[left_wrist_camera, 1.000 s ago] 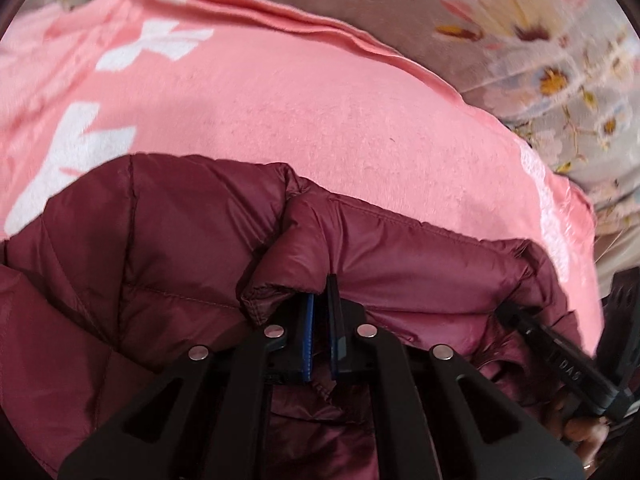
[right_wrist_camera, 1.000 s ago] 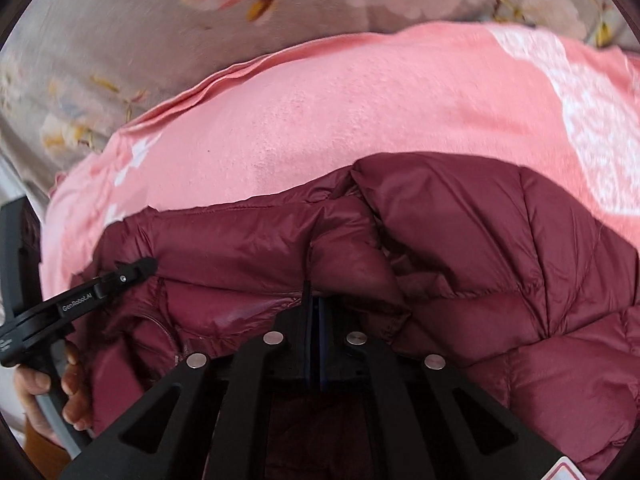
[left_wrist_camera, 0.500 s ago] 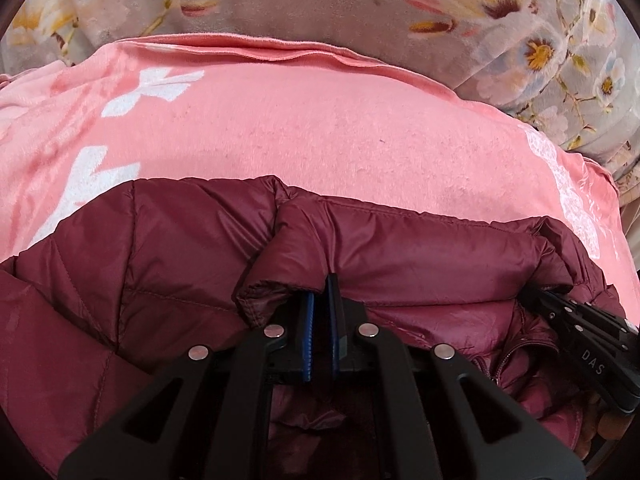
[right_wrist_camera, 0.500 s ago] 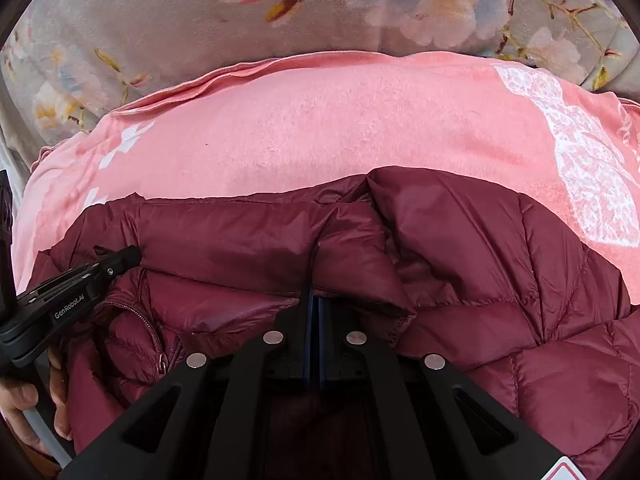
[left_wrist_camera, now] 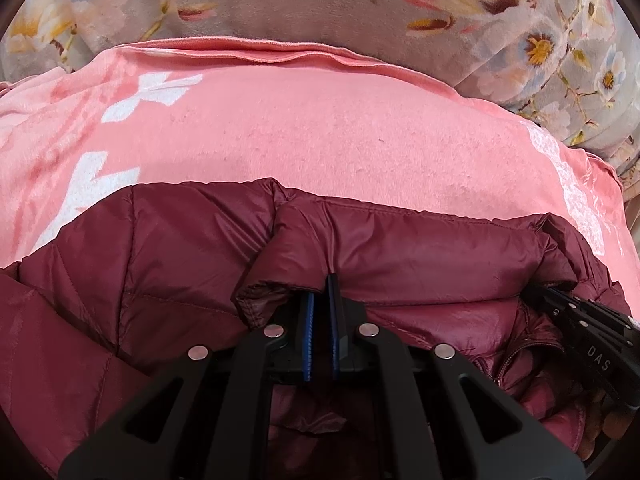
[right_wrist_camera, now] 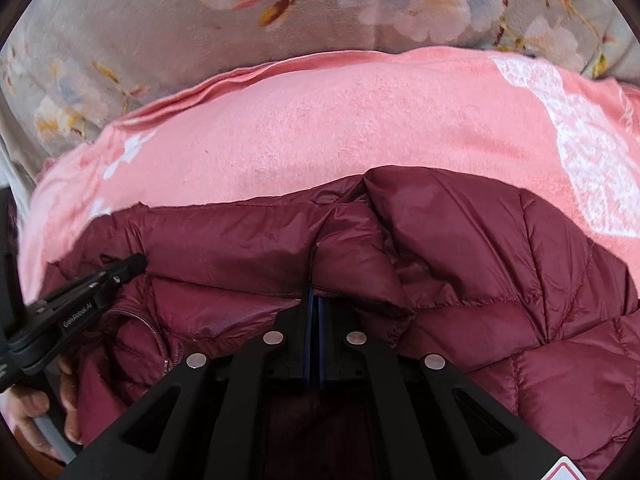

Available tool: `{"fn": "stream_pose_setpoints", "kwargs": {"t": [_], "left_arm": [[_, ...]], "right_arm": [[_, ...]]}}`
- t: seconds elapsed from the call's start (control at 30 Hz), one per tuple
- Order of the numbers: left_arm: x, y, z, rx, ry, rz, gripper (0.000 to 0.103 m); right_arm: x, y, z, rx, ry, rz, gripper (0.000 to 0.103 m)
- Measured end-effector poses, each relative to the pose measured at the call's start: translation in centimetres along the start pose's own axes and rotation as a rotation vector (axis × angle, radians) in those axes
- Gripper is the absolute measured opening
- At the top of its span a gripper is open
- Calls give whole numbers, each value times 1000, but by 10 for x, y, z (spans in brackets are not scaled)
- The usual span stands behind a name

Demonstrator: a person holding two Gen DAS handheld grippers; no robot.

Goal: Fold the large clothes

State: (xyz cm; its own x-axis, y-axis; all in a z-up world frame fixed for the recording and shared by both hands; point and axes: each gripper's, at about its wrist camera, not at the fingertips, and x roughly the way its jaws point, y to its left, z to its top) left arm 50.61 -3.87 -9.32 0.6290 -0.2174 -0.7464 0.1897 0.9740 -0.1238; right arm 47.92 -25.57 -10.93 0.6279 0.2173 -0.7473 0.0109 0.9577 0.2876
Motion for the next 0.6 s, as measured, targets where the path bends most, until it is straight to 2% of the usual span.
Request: {"fn": "stream_pose_setpoints", "kwargs": {"t": [0.07,0.1,0.13,0.2,0.23,0.33,0.4,0.43,0.47,0.53,0.6], "left_arm": [[-4,7,-1,-32,-2,-43,10],[-9,10,-2,-42,1,-52,13],[-21,15,-5,-51,0,-60,21],[-47,22,-15,-55,-13,-79,46],[-67,27,-25,-49,-20,-64,63],[-121,41,-58,-2,-28,-82,65],[-161,60,-91,6,-8,-79,68],[-175,67,-105,1,-2,-83,74],[-197,79,-126,-14,7,-88,80],[-234,103,-166,-64,19,-113,84],[-255,122,-196,-124,45,-128,85]], "right_arm": [[-12,-7,-3,40,18,32,3],[-28,-12,-9,62,15,41,11],[-47,-15,-16,75,-1,57,16],[-84,-22,-35,77,-17,80,42],[-107,-25,-49,65,-28,82,43],[-173,-36,-97,30,-42,73,48],[-215,-45,-135,20,-59,55,62],[-231,-50,-152,20,-68,48,65],[-254,-57,-179,24,-76,39,69],[-281,-66,-224,42,-62,27,70],[-305,-76,-274,76,-47,-7,70]]}}
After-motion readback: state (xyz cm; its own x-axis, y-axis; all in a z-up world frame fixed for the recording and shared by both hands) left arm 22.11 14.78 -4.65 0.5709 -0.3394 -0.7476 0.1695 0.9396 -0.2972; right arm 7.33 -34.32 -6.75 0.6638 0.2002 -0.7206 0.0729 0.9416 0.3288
